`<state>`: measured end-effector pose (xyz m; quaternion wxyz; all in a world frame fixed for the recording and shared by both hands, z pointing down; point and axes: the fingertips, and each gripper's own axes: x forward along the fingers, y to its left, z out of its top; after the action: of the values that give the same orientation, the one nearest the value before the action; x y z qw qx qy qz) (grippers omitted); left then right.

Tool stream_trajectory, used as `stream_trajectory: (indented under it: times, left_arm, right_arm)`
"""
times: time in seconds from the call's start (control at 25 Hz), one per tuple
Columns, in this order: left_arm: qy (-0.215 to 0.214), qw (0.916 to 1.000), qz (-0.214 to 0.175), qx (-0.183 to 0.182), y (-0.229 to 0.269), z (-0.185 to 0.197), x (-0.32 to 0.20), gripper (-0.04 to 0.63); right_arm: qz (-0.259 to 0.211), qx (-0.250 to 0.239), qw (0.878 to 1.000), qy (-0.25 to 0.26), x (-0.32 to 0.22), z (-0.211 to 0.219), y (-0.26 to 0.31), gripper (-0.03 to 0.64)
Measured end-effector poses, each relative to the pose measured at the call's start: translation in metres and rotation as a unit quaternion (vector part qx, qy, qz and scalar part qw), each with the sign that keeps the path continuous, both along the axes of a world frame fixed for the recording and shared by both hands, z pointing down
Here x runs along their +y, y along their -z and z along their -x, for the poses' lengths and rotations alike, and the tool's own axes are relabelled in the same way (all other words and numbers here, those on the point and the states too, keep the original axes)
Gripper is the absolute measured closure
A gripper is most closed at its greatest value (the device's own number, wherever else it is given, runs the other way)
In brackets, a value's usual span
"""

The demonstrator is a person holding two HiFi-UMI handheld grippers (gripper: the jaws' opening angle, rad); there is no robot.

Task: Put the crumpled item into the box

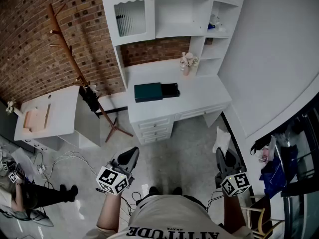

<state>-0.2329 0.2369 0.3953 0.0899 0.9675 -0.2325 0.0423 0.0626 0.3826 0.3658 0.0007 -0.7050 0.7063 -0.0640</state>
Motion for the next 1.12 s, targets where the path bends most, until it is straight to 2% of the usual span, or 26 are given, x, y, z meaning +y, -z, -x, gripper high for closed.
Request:
stream_trajectory:
  times: [0.76, 1.12]
  left_arm:
    - [-0.015, 0.9999, 0.002, -0.004, -0.004, 0.014, 0.002, 0.571]
    - [-0.033, 0.9994, 0.008, -0.007, -0.013, 0.034, 0.0, 0.571]
  right_arm:
    - [-0.011, -0.01, 1.0, -0.002, 0.005, 0.019, 0.004, 0.546]
    - [-0.006, -0.01, 1.0, -0.025, 0.011, 0.041, 0.004, 0.546]
